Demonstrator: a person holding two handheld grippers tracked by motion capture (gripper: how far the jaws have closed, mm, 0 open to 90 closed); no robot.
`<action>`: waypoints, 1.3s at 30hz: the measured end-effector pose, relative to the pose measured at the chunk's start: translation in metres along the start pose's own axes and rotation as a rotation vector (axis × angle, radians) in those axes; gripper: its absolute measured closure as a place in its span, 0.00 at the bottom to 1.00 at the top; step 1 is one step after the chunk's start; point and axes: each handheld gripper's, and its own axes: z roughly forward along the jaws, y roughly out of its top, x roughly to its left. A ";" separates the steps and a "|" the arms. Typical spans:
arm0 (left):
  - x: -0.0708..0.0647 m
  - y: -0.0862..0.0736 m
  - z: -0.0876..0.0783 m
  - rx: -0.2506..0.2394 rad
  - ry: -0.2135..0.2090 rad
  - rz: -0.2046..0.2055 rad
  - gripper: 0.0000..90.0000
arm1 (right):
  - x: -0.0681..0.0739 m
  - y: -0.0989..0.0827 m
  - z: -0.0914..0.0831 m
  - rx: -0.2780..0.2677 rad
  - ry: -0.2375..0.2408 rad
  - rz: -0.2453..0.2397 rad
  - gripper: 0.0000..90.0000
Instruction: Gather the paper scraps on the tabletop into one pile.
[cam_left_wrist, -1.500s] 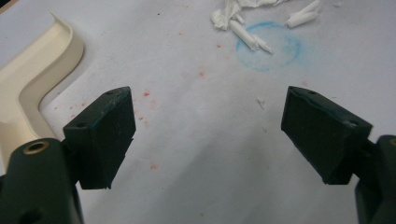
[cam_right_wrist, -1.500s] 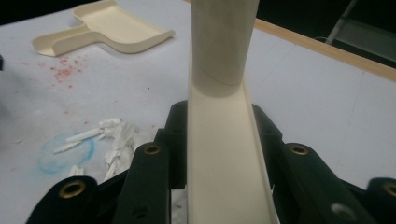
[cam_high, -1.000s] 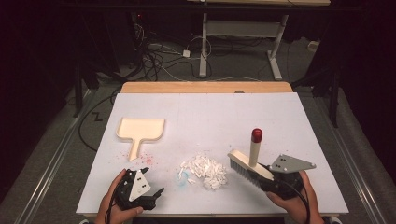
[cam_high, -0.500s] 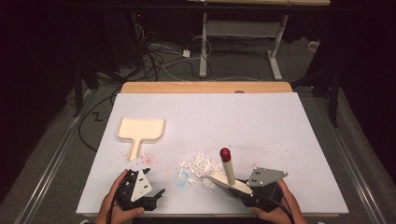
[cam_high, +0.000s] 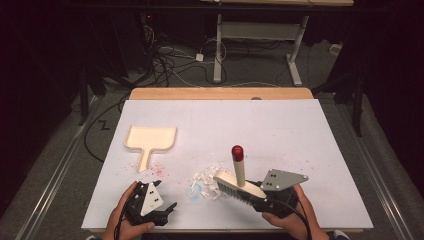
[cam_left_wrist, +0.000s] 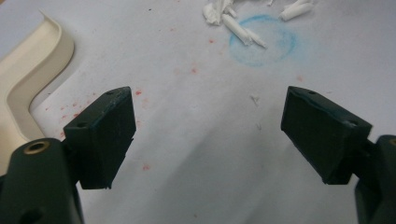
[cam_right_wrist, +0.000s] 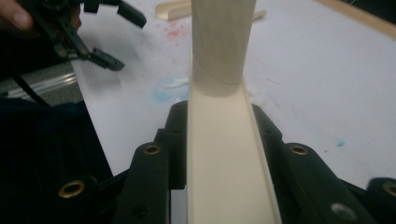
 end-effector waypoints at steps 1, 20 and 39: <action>0.000 0.000 0.000 0.000 0.003 -0.002 0.19 | -0.001 0.002 -0.004 -0.020 -0.009 0.009 0.76; 0.001 0.001 0.003 0.002 -0.003 -0.011 0.19 | -0.058 -0.021 0.086 -0.094 -0.334 0.064 0.76; 0.003 0.000 0.001 -0.001 -0.002 -0.017 0.19 | -0.044 0.017 0.086 -0.145 -0.244 -0.031 0.76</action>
